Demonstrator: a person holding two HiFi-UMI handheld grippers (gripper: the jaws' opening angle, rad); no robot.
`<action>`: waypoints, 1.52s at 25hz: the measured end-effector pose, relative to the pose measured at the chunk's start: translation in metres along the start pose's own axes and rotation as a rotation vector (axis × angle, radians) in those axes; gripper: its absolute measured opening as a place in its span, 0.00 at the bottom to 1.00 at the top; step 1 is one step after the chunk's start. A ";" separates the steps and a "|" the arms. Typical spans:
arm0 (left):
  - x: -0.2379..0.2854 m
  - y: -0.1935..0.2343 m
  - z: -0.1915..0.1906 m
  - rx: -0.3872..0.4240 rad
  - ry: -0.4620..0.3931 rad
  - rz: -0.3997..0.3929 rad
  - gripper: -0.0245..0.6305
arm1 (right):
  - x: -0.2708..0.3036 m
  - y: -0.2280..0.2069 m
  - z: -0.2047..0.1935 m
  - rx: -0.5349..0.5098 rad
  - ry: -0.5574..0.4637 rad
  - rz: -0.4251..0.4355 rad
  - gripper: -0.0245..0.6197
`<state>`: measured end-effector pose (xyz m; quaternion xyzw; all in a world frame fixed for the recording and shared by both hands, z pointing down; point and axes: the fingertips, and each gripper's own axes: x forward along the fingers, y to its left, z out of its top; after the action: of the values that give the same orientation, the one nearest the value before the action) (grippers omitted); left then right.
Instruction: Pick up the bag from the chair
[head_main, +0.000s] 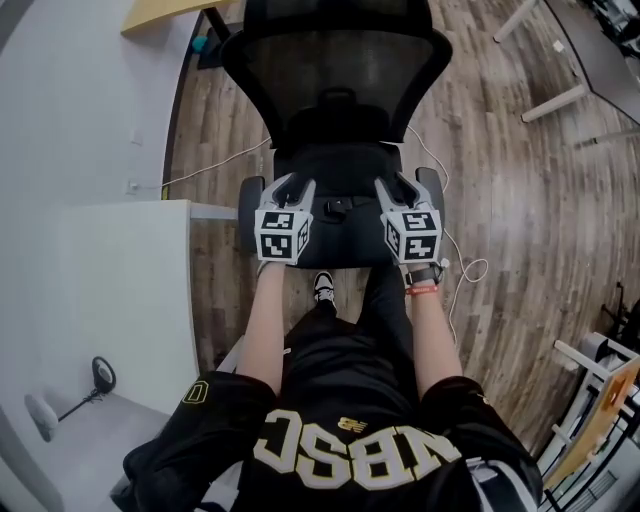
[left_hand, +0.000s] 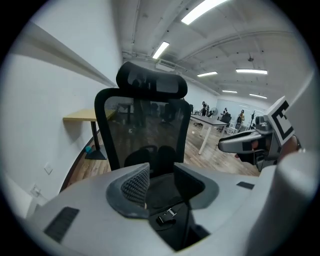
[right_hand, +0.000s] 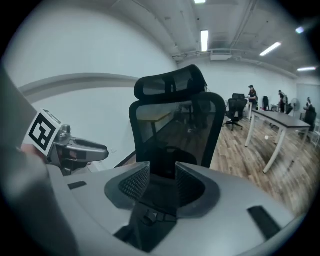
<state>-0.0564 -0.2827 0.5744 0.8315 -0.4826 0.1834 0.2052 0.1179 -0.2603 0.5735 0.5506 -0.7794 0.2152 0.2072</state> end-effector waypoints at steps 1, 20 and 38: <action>0.008 0.003 -0.004 -0.007 0.014 0.003 0.29 | 0.011 -0.004 -0.005 -0.008 0.019 0.005 0.28; 0.143 0.075 -0.139 -0.048 0.300 0.028 0.50 | 0.181 -0.071 -0.153 0.001 0.336 0.030 0.54; 0.220 0.146 -0.231 -0.063 0.448 0.149 0.50 | 0.255 -0.137 -0.244 0.028 0.477 -0.084 0.56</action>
<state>-0.1065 -0.3884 0.9051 0.7252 -0.4907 0.3628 0.3190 0.1904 -0.3598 0.9316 0.5192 -0.6817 0.3412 0.3863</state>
